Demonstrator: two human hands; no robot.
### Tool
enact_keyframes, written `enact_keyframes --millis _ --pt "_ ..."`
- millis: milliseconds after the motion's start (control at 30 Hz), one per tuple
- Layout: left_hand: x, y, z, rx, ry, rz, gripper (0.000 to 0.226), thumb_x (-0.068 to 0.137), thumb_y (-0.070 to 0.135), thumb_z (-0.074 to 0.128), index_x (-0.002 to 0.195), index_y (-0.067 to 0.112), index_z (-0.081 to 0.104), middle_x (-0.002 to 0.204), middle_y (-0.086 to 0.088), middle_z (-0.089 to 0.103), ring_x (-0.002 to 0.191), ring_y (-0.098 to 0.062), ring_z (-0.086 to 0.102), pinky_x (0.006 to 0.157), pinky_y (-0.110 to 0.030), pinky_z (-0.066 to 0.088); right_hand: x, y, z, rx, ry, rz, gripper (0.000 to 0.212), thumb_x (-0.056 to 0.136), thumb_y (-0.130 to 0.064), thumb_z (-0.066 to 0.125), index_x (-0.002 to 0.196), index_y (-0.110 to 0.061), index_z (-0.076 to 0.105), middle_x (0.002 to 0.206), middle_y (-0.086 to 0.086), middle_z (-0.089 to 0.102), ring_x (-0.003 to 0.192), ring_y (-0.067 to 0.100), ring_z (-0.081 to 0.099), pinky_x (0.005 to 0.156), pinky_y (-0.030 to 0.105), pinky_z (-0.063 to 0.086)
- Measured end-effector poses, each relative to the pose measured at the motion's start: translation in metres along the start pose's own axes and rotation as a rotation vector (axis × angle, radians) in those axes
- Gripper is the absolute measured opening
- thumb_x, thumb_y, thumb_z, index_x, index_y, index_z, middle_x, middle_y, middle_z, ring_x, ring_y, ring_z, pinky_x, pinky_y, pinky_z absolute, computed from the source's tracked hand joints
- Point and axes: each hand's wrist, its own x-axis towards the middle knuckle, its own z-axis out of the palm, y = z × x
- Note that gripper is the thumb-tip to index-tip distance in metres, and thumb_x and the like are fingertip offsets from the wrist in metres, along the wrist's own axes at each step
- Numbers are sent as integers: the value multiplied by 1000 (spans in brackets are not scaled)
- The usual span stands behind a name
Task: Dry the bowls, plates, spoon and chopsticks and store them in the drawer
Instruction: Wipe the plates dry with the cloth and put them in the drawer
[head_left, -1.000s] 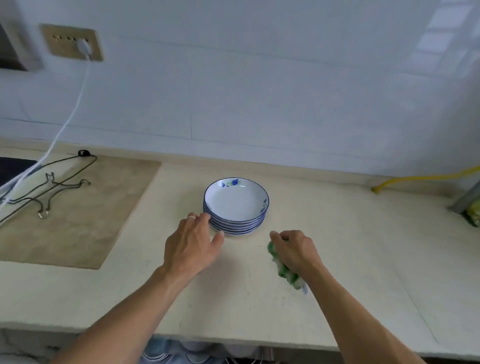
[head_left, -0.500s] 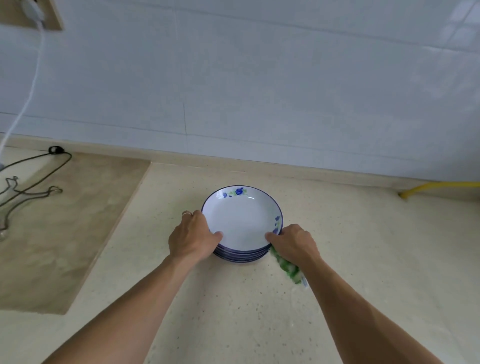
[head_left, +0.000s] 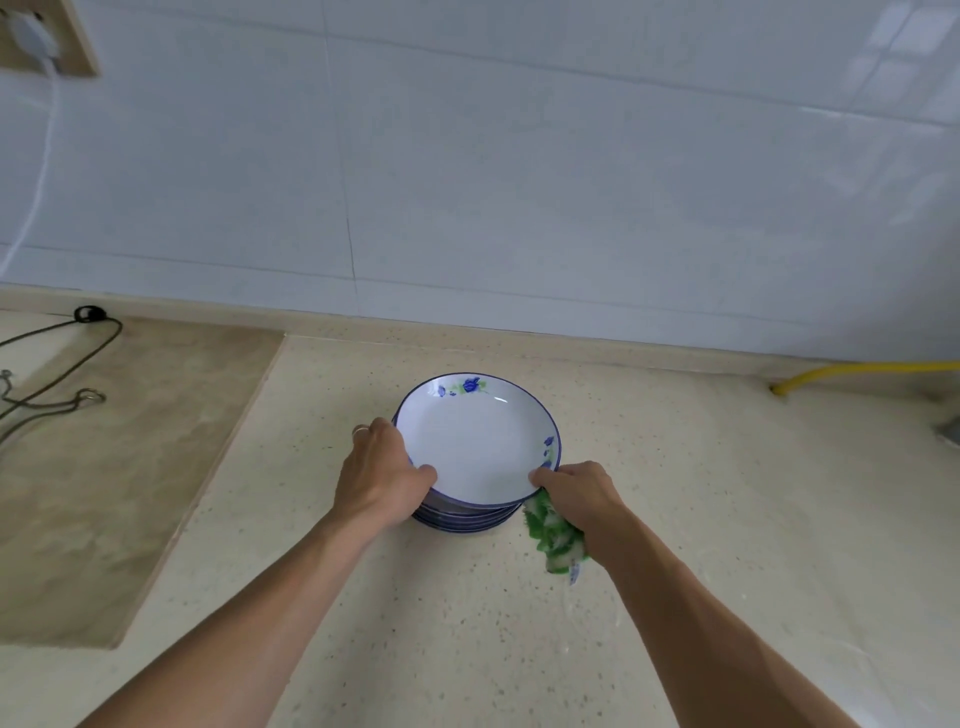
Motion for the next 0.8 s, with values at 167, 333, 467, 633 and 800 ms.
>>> enact_keyframes --millis 167,333,467,633,800 --pt "-19 22 -2 -55 38 69 52 76 24 73 119 10 50 119 -6 51 92 -20 47 75 -32 44 -28 6 -32 108 38 3 25 89 -23 69 94 2 71 96 19 72 93 36 71 86 49 59" --pt "-57 61 10 -170 33 119 42 85 24 68 115 10 43 115 -6 52 96 -22 48 74 -31 40 -61 27 -83 227 56 16 17 89 -19 69 76 -9 66 92 18 72 88 34 72 84 47 60" --pt "-98 104 29 -444 -86 32 32 92 21 61 114 12 40 100 -3 57 82 -21 62 60 -30 51 -95 69 -135 300 86 36 16 87 -17 70 82 -2 72 92 22 74 88 38 72 82 52 60" --pt "-164 163 83 -717 -272 -63 20 96 15 55 116 14 56 99 -3 64 80 -20 62 58 -29 52 -140 144 -212 326 138 30 19 87 -19 70 87 0 74 92 22 74 87 39 73 81 55 60" --pt "-242 213 143 -752 -361 -60 23 100 11 41 115 23 55 99 1 62 82 -22 61 57 -32 53 -173 225 -285 373 180 42 17 90 -23 69 86 -8 75 89 15 76 84 33 74 82 50 61"
